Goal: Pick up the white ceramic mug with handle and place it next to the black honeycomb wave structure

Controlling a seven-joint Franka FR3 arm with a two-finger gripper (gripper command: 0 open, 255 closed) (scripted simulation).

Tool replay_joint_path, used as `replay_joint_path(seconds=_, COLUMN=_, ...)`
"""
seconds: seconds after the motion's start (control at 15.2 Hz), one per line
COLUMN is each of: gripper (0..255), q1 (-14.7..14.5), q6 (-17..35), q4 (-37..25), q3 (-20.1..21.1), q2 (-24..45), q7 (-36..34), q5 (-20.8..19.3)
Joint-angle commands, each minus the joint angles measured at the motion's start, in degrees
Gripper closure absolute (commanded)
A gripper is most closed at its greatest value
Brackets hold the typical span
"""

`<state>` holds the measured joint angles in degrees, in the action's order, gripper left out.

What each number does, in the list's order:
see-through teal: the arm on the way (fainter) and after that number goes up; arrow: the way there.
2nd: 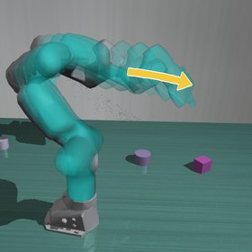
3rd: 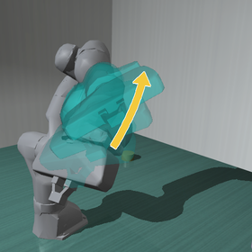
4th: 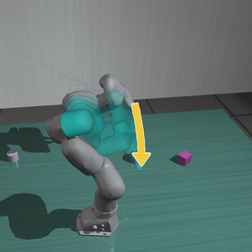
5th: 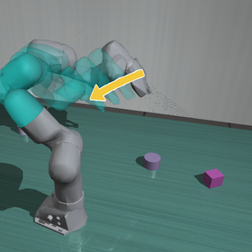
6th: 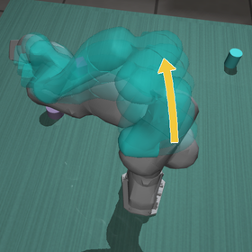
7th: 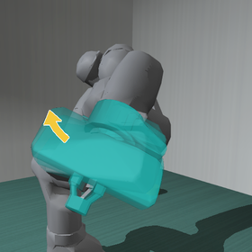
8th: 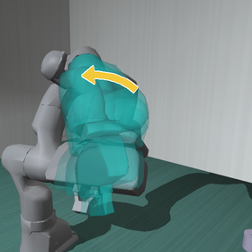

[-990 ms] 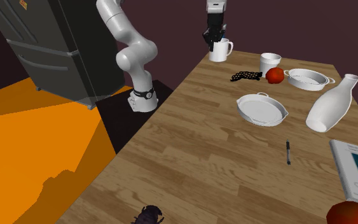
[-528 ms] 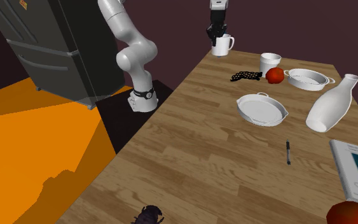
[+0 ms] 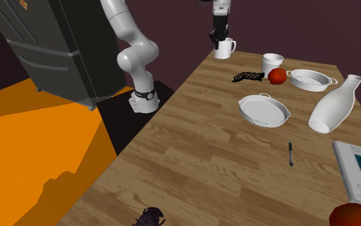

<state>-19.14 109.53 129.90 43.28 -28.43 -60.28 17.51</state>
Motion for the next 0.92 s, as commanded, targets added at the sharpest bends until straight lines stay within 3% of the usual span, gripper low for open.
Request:
replay_joint_path(seconds=0.0, gripper=255, q1=0.0, q6=1.6, q4=1.2, q3=0.58, q2=0.33, q7=-0.14, q5=0.16)
replay_joint_path(seconds=0.86, gripper=255, q1=0.78, q6=12.42, q4=8.41, q3=4.72, q2=4.02, q7=-1.13, q5=0.43)
